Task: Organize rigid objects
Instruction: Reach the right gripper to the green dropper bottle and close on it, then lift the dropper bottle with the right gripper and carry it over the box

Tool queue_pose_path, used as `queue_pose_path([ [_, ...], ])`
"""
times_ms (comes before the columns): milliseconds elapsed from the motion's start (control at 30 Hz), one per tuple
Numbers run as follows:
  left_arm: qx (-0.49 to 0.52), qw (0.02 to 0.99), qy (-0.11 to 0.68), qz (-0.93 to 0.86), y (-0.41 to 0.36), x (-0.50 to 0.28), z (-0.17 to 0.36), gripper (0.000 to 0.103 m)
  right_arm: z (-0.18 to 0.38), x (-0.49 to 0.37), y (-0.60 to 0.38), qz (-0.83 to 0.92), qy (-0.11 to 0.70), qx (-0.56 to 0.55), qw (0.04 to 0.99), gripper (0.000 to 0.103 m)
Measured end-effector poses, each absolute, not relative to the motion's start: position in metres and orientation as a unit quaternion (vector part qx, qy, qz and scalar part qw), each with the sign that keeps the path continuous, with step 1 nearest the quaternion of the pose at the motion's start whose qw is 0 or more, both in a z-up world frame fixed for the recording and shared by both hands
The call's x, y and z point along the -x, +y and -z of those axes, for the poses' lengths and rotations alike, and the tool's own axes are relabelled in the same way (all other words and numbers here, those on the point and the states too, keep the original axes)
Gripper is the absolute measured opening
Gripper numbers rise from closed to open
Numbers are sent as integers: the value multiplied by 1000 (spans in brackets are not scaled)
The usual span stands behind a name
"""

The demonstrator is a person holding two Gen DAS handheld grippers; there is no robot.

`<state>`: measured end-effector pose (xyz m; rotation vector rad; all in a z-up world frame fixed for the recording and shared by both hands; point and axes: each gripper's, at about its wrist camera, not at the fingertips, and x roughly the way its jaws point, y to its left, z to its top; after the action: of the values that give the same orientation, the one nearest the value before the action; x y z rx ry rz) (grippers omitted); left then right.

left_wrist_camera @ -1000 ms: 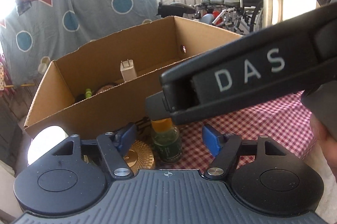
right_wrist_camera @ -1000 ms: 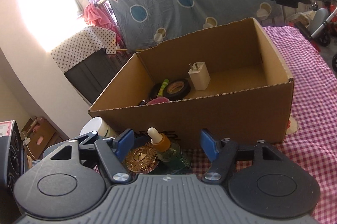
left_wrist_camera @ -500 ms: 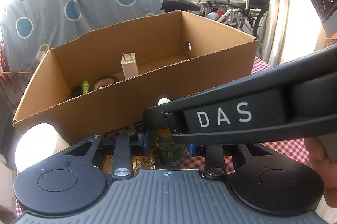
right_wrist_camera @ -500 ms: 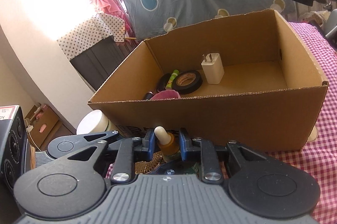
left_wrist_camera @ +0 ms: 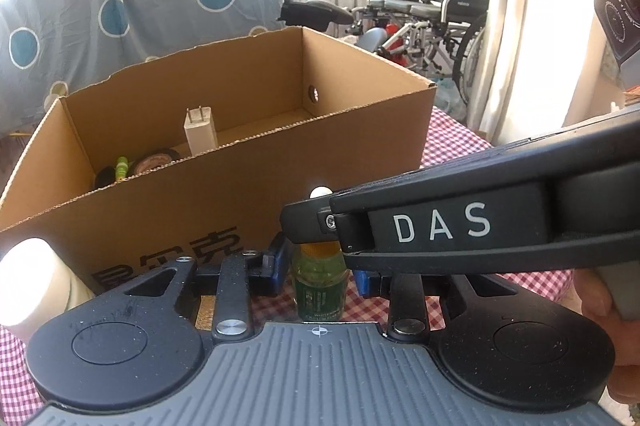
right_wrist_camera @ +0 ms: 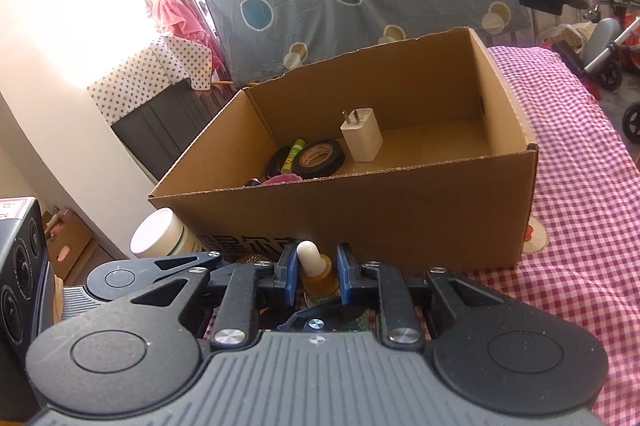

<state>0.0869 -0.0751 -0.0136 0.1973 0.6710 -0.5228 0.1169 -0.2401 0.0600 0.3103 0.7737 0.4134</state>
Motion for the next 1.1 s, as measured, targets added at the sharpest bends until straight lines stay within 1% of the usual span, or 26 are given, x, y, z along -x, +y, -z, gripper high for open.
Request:
queue_pose_path([
  [133, -106, 906, 323, 252, -80, -87, 17, 34, -59, -118, -247, -199, 374, -168, 890, 22],
  [433, -94, 892, 365, 250, -86, -107, 32, 34, -56, -122, -250, -204, 376, -181, 886, 22],
  [1100, -87, 894, 359, 252, -86, -98, 19, 32, -69, -117, -246, -205, 374, -178, 887, 23],
])
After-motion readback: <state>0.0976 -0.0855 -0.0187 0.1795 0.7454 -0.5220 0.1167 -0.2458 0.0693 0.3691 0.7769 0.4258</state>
